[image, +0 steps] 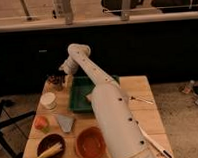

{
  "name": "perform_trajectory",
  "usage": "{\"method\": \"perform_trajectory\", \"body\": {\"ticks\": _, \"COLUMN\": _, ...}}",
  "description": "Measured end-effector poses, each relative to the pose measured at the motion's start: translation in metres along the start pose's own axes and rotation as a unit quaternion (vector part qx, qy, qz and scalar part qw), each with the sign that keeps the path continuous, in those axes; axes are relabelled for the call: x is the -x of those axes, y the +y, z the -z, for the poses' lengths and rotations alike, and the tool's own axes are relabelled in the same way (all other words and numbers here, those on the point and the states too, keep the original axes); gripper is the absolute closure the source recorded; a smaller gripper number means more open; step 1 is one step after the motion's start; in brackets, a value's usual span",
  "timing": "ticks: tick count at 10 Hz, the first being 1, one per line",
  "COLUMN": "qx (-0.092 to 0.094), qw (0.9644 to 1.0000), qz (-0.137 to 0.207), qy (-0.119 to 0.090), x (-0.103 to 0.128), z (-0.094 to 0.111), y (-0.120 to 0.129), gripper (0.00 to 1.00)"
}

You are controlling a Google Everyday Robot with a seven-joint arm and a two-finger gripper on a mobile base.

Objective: Place grapes in paper cup

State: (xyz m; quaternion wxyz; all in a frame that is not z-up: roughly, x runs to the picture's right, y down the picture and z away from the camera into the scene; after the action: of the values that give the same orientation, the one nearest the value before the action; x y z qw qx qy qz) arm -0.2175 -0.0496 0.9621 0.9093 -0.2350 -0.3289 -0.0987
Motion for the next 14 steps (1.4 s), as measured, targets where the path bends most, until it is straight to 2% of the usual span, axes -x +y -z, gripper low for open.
{"method": "perform_trajectory", "body": {"ticks": 5, "qx": -0.005, "qw": 0.9999, "qz": -0.003, "qy": -0.014, "x": -0.004, "z": -0.005, "y": -0.004, "gripper": 0.20}}
{"method": "perform_trajectory", "body": {"ticks": 7, "qx": -0.003, "qw": 0.9997, "qz": -0.005, "qy": -0.025, "x": -0.006, "z": -0.009, "y": -0.003, "gripper": 0.20}}
{"method": "perform_trajectory", "body": {"ticks": 10, "qx": -0.001, "qw": 0.9996, "qz": -0.005, "qy": -0.029, "x": -0.006, "z": -0.012, "y": -0.003, "gripper": 0.22}}
{"method": "perform_trajectory", "body": {"ticks": 11, "qx": -0.001, "qw": 0.9995, "qz": -0.004, "qy": -0.031, "x": -0.006, "z": -0.012, "y": -0.003, "gripper": 0.28}}
{"method": "perform_trajectory", "body": {"ticks": 13, "qx": -0.002, "qw": 0.9994, "qz": -0.002, "qy": -0.034, "x": -0.005, "z": -0.012, "y": -0.003, "gripper": 0.51}}
{"method": "perform_trajectory", "body": {"ticks": 14, "qx": -0.003, "qw": 0.9994, "qz": -0.001, "qy": -0.035, "x": -0.004, "z": -0.012, "y": -0.003, "gripper": 0.58}}
